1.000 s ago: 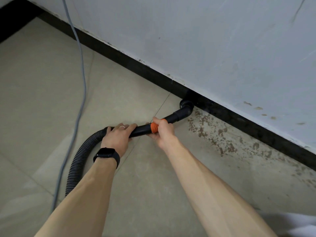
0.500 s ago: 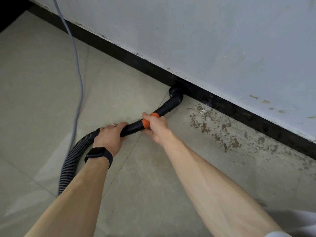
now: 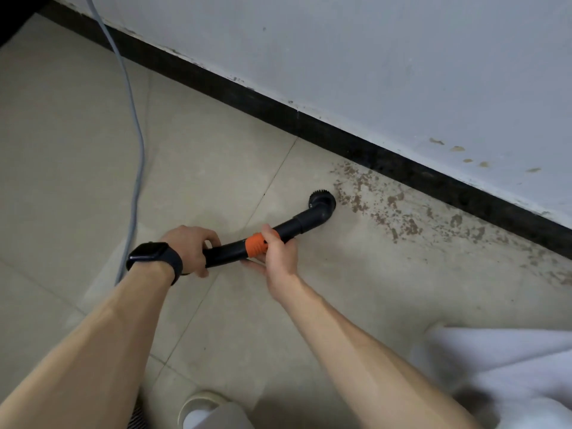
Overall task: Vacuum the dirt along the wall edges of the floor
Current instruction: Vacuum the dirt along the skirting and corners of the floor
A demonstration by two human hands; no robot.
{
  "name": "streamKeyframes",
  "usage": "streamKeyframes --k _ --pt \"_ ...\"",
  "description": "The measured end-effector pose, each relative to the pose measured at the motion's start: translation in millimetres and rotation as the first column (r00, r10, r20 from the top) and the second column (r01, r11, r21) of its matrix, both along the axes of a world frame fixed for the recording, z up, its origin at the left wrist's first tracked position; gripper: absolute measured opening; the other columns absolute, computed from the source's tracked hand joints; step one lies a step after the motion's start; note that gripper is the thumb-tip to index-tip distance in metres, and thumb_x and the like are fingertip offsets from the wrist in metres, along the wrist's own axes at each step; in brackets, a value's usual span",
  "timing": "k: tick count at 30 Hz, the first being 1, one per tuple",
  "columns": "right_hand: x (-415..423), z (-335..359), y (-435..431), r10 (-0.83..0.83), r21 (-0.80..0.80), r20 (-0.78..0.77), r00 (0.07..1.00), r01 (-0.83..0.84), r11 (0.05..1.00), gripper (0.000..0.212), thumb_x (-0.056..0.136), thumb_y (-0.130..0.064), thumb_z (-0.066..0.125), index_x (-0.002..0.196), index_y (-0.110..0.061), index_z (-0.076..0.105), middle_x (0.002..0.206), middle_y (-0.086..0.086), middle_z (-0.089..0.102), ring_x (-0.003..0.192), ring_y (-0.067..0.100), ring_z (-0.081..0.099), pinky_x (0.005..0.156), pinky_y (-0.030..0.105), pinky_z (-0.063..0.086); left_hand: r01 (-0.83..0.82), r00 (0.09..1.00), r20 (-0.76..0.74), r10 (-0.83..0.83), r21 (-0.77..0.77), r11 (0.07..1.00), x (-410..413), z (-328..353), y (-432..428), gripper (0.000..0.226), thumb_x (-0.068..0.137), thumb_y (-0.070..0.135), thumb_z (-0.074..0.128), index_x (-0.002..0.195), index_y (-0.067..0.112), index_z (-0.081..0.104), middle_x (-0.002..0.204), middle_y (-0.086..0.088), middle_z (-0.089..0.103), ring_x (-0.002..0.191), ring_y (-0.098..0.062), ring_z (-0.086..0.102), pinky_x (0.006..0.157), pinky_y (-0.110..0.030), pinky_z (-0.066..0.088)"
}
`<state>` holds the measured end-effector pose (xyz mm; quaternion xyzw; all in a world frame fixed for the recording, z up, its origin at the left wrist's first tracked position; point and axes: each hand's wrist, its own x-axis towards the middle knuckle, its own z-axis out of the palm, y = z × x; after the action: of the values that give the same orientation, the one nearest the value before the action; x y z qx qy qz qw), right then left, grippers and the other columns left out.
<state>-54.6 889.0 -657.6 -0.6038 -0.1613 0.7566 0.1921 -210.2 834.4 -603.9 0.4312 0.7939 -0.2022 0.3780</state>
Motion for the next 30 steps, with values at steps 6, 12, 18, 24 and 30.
streamKeyframes --k 6,12,18,24,30 --pt "15.8 5.7 -34.8 -0.012 0.013 0.049 0.999 0.011 1.000 0.043 0.099 -0.029 0.069 0.125 -0.007 0.043 0.126 0.017 0.056 0.107 0.033 0.069 0.072 0.053 0.064 0.013 1.000 0.024 -0.009 -0.152 0.988 10.3 -0.4 -8.9 0.057 0.059 0.023 0.088 0.108 0.035 0.062 0.102 0.008 0.071 0.092 -0.015 0.063 0.083 -0.029 0.053" --pt "23.5 9.8 -10.8 -0.010 0.068 0.114 0.993 0.002 0.998 0.046 0.099 -0.037 0.066 0.128 -0.009 0.043 0.119 0.010 0.057 0.105 0.027 0.066 0.066 0.047 0.065 -0.045 0.996 0.068 0.050 -0.070 0.997 24.0 -1.5 5.0 0.055 0.065 0.018 0.085 0.112 0.033 0.061 0.106 0.004 0.071 0.095 -0.018 0.062 0.083 -0.029 0.051" --pt "28.1 11.3 22.9 -0.022 0.097 0.104 0.994 0.012 0.995 0.036 0.101 -0.037 0.064 0.121 -0.012 0.048 0.110 0.004 0.056 0.100 0.021 0.064 0.062 0.045 0.065 -0.026 0.997 0.074 0.026 -0.002 1.000 36.8 -5.9 27.0 0.058 0.063 0.022 0.087 0.113 0.034 0.060 0.102 0.002 0.070 0.091 -0.019 0.064 0.079 -0.033 0.054" --pt "28.7 6.1 30.3 0.013 0.098 0.086 0.996 -0.022 0.995 0.033 0.100 -0.037 0.064 0.120 -0.017 0.047 0.114 0.004 0.056 0.111 0.028 0.063 0.065 0.047 0.065 -0.037 0.997 0.071 0.034 0.034 0.999 36.2 -10.3 27.4 0.056 0.065 0.024 0.086 0.115 0.033 0.060 0.104 0.003 0.070 0.092 -0.019 0.064 0.077 -0.031 0.053" --pt "21.6 7.1 42.7 0.073 0.090 0.072 0.995 -0.080 0.993 0.034 0.101 -0.038 0.063 0.122 -0.015 0.049 0.122 0.009 0.056 0.105 0.027 0.066 0.063 0.044 0.064 -0.046 0.998 0.054 0.041 0.098 0.994 32.0 -9.9 25.9 0.055 0.068 0.027 0.085 0.115 0.034 0.059 0.104 0.004 0.070 0.090 -0.018 0.063 0.068 -0.028 0.047"
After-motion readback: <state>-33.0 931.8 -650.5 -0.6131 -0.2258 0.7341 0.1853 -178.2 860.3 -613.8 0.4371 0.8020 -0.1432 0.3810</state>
